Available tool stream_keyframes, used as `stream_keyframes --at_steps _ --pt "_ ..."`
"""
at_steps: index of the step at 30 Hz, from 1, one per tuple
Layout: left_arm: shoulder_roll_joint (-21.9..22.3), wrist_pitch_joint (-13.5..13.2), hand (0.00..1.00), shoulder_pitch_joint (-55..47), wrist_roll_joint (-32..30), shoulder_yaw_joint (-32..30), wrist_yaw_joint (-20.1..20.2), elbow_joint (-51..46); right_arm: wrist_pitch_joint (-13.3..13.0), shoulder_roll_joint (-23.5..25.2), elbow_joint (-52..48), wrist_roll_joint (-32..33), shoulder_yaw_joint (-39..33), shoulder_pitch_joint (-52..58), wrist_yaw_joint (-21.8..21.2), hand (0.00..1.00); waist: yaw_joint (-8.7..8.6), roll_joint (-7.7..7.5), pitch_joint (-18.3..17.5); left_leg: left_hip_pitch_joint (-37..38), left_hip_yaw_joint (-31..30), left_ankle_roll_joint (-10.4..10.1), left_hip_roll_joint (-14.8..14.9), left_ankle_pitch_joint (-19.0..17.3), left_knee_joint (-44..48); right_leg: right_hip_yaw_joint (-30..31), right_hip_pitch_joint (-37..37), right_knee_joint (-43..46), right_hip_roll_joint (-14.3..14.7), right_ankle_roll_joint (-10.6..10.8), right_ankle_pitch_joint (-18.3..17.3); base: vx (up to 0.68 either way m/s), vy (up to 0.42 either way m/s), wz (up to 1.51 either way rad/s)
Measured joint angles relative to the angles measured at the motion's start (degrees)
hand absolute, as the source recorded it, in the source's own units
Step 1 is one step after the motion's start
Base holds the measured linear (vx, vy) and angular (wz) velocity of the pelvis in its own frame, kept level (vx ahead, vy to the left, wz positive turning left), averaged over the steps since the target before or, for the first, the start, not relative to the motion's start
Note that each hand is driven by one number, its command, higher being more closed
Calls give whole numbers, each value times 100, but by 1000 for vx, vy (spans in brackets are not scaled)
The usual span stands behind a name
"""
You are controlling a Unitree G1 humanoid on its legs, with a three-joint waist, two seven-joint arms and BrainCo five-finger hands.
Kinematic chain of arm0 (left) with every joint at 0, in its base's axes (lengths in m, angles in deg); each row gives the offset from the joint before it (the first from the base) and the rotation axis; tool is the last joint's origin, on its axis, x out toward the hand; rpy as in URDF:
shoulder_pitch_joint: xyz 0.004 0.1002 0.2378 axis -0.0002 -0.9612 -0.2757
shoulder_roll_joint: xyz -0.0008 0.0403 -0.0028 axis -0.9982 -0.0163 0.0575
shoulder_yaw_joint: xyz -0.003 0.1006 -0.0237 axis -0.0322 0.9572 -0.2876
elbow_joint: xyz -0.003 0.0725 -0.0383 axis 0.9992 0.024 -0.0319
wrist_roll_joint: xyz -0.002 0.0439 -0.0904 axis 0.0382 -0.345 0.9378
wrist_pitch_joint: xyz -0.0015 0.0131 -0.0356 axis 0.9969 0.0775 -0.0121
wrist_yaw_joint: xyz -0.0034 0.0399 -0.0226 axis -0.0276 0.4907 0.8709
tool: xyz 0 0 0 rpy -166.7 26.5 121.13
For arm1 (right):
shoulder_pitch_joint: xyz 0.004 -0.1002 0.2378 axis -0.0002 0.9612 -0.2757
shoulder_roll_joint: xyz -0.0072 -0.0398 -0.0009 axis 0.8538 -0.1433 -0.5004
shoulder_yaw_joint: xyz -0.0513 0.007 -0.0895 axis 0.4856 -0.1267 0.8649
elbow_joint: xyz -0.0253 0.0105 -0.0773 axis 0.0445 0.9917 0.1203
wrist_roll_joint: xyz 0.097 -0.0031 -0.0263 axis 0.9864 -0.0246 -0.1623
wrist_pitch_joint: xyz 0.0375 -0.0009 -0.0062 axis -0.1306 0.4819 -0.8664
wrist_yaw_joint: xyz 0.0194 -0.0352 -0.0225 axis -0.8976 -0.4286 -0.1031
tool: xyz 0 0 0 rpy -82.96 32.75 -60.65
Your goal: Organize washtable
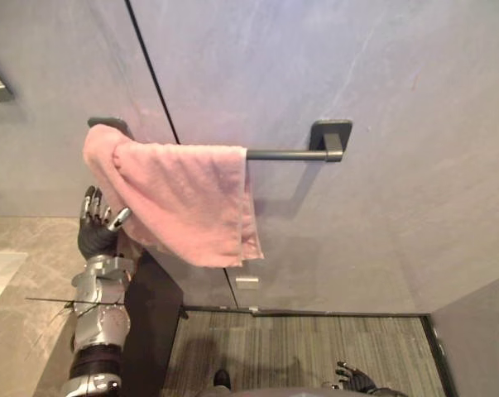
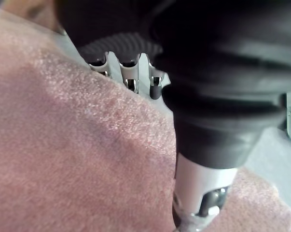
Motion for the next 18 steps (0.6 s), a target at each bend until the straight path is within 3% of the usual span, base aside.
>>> stream_keyframes --at_steps 18 --pt "1 -11 0 -3 -1 -2 -4 43 0 0 -1 1 -1 -7 -3 0 0 -65 32 -14 -5 0 -2 -1 0 -8 0 -18 -1 0 0 0 0 0"
